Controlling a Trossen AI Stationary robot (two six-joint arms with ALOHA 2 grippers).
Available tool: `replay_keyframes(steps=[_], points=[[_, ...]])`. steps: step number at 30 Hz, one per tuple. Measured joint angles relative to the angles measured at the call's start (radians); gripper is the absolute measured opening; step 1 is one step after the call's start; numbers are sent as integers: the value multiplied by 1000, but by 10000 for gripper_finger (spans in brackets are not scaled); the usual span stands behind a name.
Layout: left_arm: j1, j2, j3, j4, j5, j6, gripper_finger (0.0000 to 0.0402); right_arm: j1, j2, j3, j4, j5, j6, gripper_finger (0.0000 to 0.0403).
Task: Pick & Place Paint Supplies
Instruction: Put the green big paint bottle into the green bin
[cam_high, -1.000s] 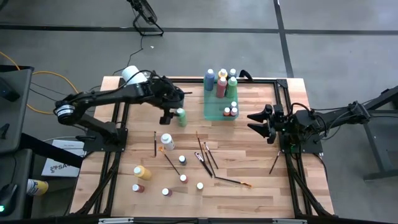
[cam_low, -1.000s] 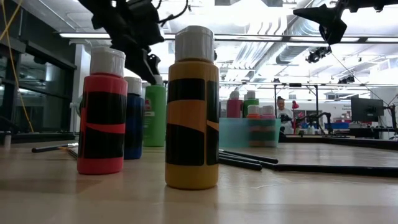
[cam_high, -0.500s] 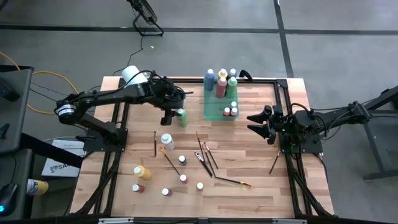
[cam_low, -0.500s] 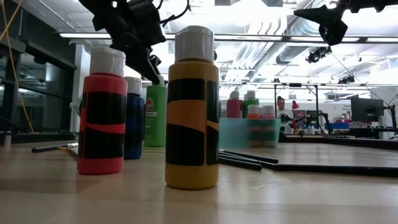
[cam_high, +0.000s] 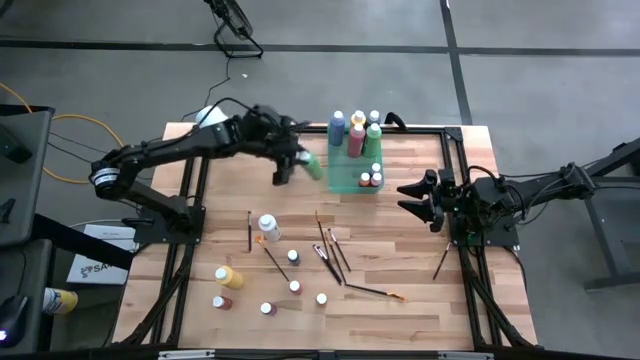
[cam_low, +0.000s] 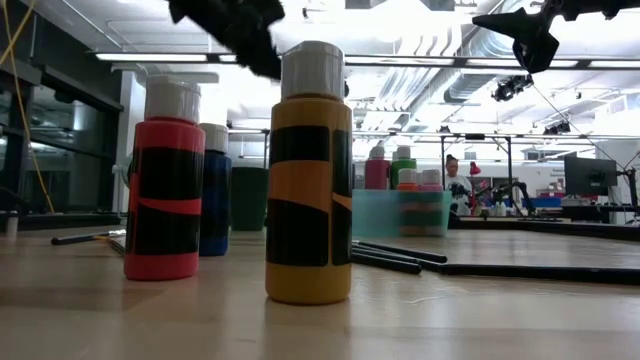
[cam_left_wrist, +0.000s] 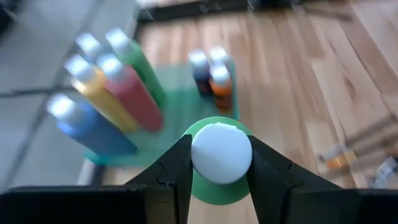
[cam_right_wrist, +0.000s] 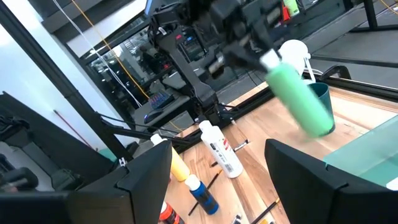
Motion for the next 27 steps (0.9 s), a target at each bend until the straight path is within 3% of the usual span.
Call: replay_keyframes(steps=[5, 12, 19, 27], points=[[4, 57, 97, 14, -53, 3, 113, 0, 0, 0, 0, 0, 0, 252], [7, 261, 313, -41, -60, 9, 113, 0, 0, 0, 0, 1, -2, 252], [6, 474, 538, -169, -177, -19, 113, 0, 0, 0, -3, 0, -3, 252], [8, 617, 605, -147, -219, -75, 113, 0, 0, 0, -6, 0, -4, 252]])
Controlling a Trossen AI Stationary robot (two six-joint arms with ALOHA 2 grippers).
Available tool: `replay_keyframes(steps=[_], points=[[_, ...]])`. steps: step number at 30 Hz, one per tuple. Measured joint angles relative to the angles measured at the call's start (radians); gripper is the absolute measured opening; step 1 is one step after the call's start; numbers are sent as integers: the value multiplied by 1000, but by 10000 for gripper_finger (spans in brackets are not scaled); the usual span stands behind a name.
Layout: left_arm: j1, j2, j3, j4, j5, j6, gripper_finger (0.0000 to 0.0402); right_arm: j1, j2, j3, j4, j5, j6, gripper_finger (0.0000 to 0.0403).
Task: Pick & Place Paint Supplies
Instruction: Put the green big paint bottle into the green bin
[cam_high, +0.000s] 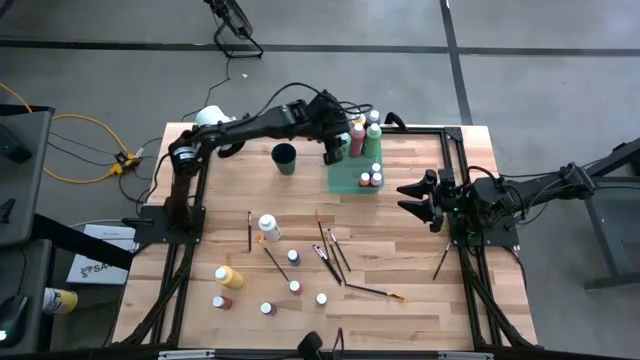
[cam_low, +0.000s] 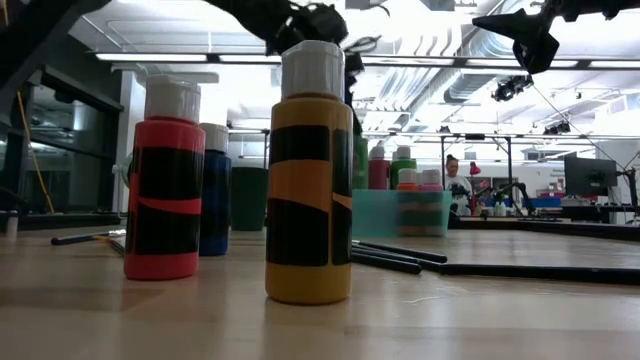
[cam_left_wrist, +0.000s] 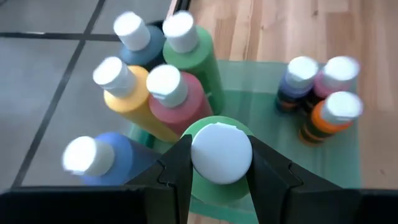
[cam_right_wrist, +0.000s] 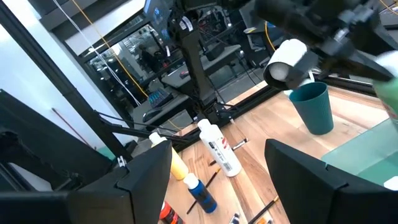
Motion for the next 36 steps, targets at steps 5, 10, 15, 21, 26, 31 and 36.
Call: replay_keyframes(steps=[5, 10, 15, 21, 26, 31, 36], points=[[25, 50, 0, 34, -9, -15, 113, 0, 0, 0, 0, 0, 0, 252], [70, 71, 1, 34, 23, -50, 113, 0, 0, 0, -1, 0, 0, 252], [91, 80, 2, 50, 36, -58, 113, 0, 0, 0, -1, -3, 1, 252], [96, 83, 0, 79, 53, -59, 113, 0, 0, 0, -7, -3, 0, 252], [96, 83, 0, 78, 54, -54, 113, 0, 0, 0, -14, -3, 0, 252], [96, 83, 0, 78, 12, -47, 166, 0, 0, 0, -18, -3, 2, 252], [98, 80, 0, 74, 14, -22, 252, 0, 0, 0, -18, -3, 4, 252]])
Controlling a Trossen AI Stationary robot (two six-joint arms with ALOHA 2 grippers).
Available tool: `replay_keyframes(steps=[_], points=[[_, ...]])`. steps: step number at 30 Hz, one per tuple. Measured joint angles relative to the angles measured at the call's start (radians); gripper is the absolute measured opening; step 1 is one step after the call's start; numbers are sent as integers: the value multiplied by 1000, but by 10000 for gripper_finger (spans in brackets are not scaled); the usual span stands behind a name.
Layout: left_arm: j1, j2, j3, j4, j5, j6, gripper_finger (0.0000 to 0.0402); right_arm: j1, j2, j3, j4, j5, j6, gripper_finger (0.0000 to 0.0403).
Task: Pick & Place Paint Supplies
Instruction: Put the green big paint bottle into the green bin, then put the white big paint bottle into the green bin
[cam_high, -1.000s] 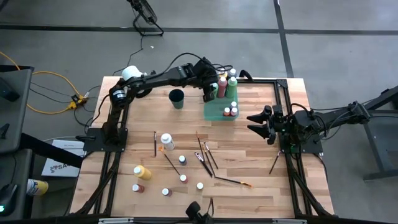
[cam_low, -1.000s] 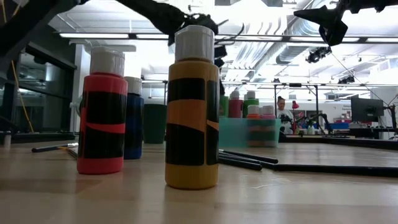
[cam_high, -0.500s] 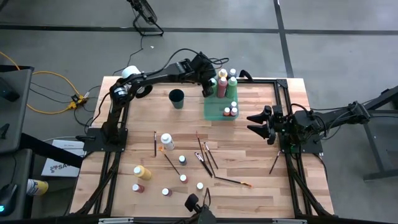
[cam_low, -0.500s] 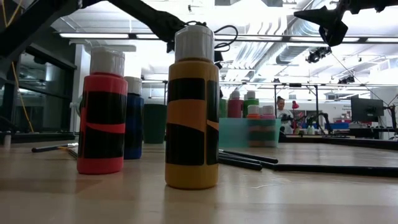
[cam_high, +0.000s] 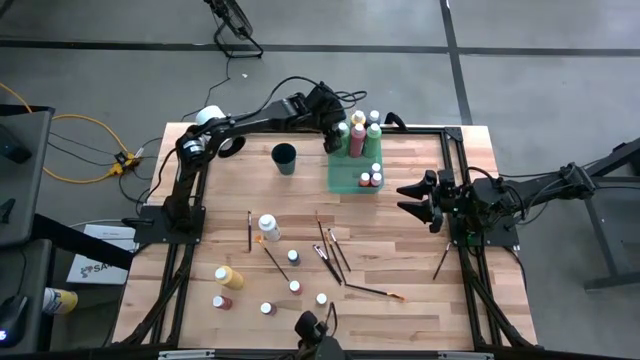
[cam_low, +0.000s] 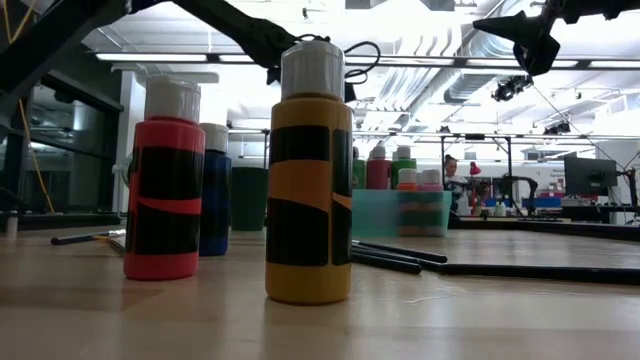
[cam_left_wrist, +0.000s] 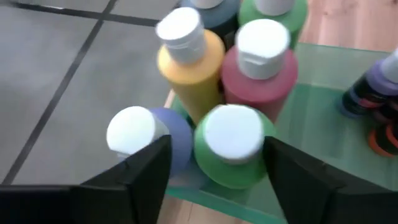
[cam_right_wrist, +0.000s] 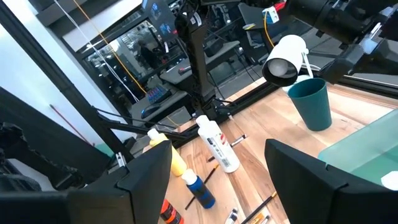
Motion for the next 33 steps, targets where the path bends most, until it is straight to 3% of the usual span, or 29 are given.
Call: replay_keyframes(steps=[5, 15, 21, 27, 33], points=[[-2, -45, -1, -50, 37, 29, 263, 0, 0, 0, -7, -1, 23, 252], [-48, -299, -1, -386, 59, 199, 205, 0, 0, 0, -5, -45, 26, 252], [-140, -449, -24, -651, -24, 247, 184, 0, 0, 0, -5, -43, 26, 252], [-255, -629, -210, -685, -63, 160, 182, 0, 0, 0, -5, -42, 25, 252], [-378, -816, -463, -613, -26, 127, 182, 0, 0, 0, -5, -42, 26, 252]])
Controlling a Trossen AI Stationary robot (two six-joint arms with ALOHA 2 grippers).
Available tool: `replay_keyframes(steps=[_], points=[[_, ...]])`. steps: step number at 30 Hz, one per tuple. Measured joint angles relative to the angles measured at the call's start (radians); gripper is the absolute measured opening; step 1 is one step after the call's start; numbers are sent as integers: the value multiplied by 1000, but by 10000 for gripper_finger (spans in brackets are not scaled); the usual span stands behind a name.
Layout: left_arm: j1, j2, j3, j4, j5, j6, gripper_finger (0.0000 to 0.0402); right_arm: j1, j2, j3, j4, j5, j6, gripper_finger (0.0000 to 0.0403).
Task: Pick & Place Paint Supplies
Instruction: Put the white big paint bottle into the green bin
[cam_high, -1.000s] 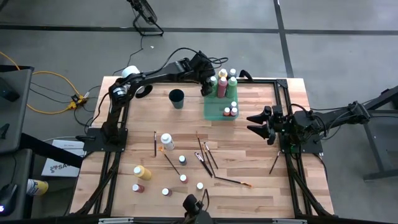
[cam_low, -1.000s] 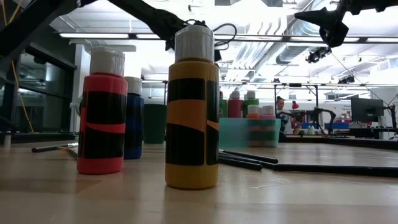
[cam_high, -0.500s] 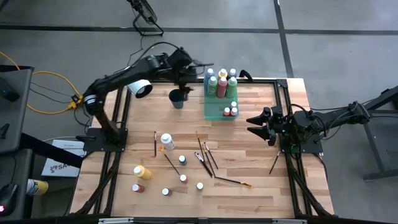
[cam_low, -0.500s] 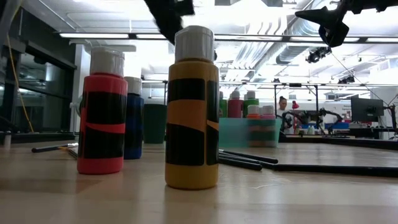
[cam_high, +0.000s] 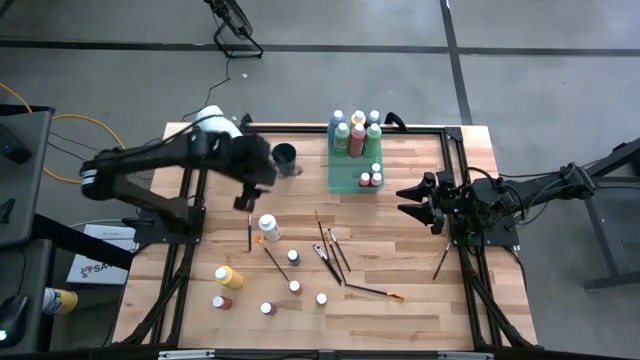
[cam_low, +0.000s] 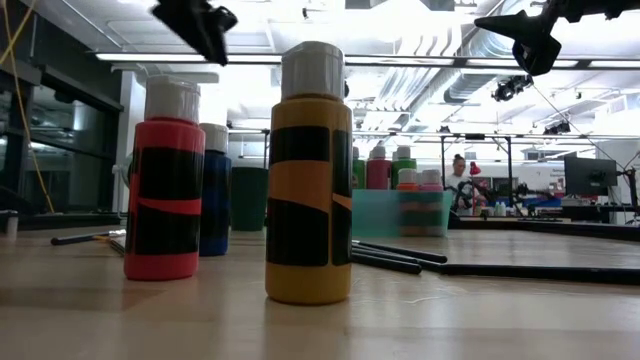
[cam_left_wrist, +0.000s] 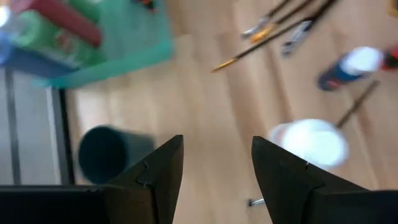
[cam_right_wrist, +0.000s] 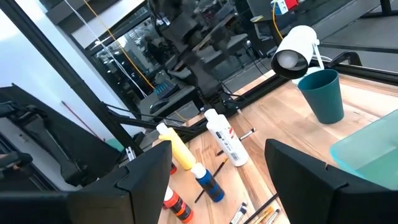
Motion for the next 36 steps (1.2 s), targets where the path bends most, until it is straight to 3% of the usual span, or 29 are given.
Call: replay_keyframes(steps=[6, 11, 22, 36], points=[[-80, -142, -192, 60, 11, -10, 182, 0, 0, 0, 0, 0, 0, 252], [-113, -183, -295, 124, 33, -20, 189, 0, 0, 0, 0, 0, 8, 252], [-142, -165, -359, 208, 95, -94, 314, 0, 0, 0, -1, -2, 15, 252], [-142, -164, -441, 344, 138, -240, 323, 0, 0, 0, -1, -2, 15, 252]])
